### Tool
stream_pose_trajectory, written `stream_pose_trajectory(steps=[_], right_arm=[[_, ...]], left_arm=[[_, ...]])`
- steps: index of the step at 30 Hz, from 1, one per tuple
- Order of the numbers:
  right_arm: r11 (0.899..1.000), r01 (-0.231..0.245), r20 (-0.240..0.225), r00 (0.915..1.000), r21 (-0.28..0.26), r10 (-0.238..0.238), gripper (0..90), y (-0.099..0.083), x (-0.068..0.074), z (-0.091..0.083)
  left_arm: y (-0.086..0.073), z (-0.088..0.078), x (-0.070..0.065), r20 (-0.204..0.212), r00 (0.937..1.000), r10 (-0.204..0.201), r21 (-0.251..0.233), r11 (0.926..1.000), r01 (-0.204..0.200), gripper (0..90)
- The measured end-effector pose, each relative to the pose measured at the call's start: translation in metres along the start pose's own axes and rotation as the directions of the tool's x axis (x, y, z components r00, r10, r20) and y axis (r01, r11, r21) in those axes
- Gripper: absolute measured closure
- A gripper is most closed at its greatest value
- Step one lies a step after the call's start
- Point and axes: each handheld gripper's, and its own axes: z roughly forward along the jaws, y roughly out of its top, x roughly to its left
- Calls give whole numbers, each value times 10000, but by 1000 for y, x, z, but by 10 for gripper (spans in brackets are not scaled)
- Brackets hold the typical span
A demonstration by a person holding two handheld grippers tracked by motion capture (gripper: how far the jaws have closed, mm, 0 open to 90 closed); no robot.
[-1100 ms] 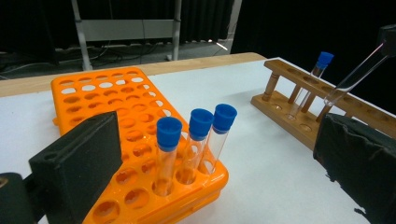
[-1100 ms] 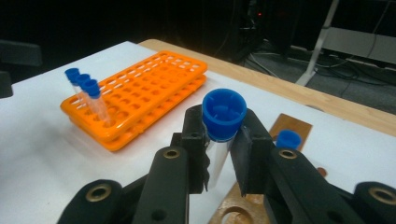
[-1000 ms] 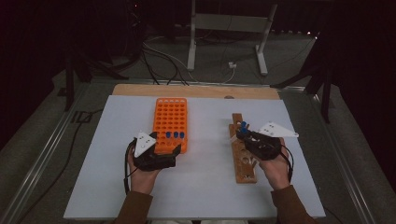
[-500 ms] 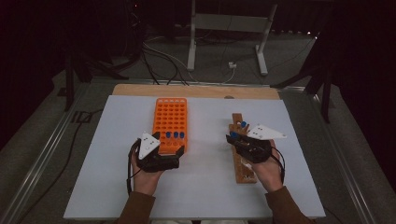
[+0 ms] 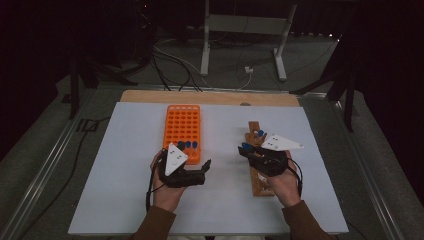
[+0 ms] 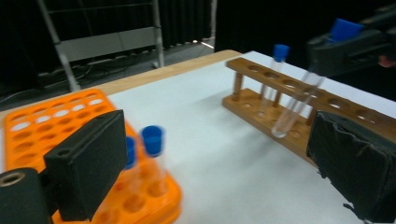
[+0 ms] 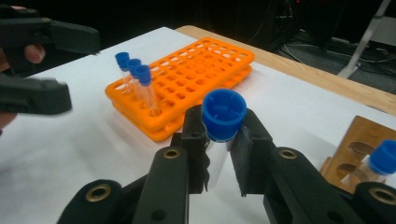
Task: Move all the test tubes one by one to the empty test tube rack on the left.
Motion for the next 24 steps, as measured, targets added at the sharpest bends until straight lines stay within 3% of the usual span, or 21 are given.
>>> stream_pose_trajectory(steps=[10,16,24], right_arm=[[9999,87,-373,9993,147,-82,766,2,10,4],[9997,136,-567,9983,179,-126,766,2,15,6],[9997,140,-787,9968,188,-125,766,3,19,8]], left_arm=[[2,25,-24,528,9978,396,358,9985,-415,89],[0,35,-34,604,9965,581,376,9975,-604,177],[-2,44,-46,958,9899,1046,287,9938,-1078,487]])
